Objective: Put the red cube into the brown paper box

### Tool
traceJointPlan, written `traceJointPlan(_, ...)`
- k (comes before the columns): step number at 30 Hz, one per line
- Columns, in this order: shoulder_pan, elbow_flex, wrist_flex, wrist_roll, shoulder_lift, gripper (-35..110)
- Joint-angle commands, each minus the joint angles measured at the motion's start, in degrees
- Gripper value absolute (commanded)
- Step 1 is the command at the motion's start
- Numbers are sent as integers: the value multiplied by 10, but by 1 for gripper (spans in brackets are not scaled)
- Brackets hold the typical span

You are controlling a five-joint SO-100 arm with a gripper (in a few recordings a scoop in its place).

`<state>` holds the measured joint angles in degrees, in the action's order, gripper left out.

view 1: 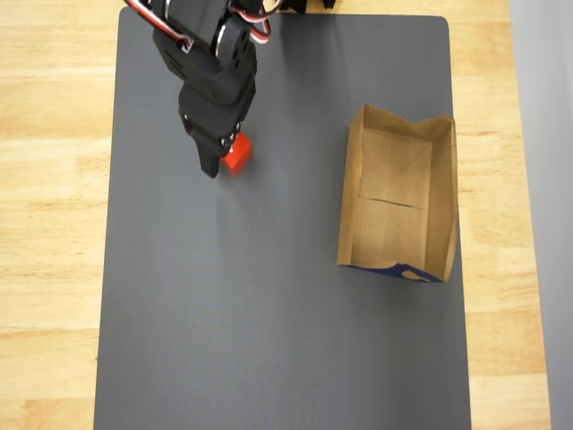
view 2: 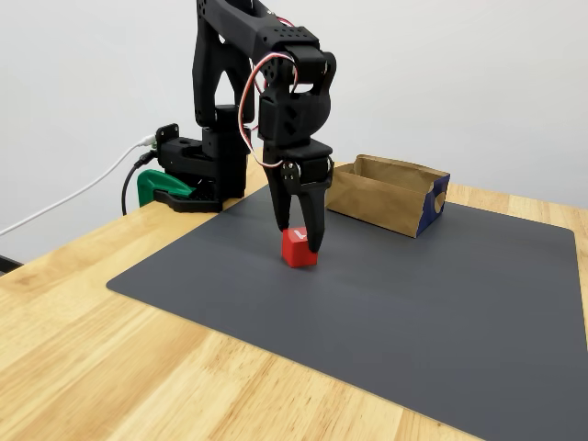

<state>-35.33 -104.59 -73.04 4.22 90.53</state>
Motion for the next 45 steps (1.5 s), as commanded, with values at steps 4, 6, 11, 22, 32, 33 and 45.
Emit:
traceJointPlan(4,6,16,-9,15,-4,25)
traceJointPlan(6,6,20,-14,15,-11,25)
traceJointPlan(11,4,52,-40,31,-31,21)
traceJointPlan(22,-10,67,-13,29,-46,5)
traceJointPlan(32,-11,61,14,48,3,3)
traceJointPlan(33,-10,61,16,51,14,3)
traceJointPlan(45,30,8,122,91,194,0)
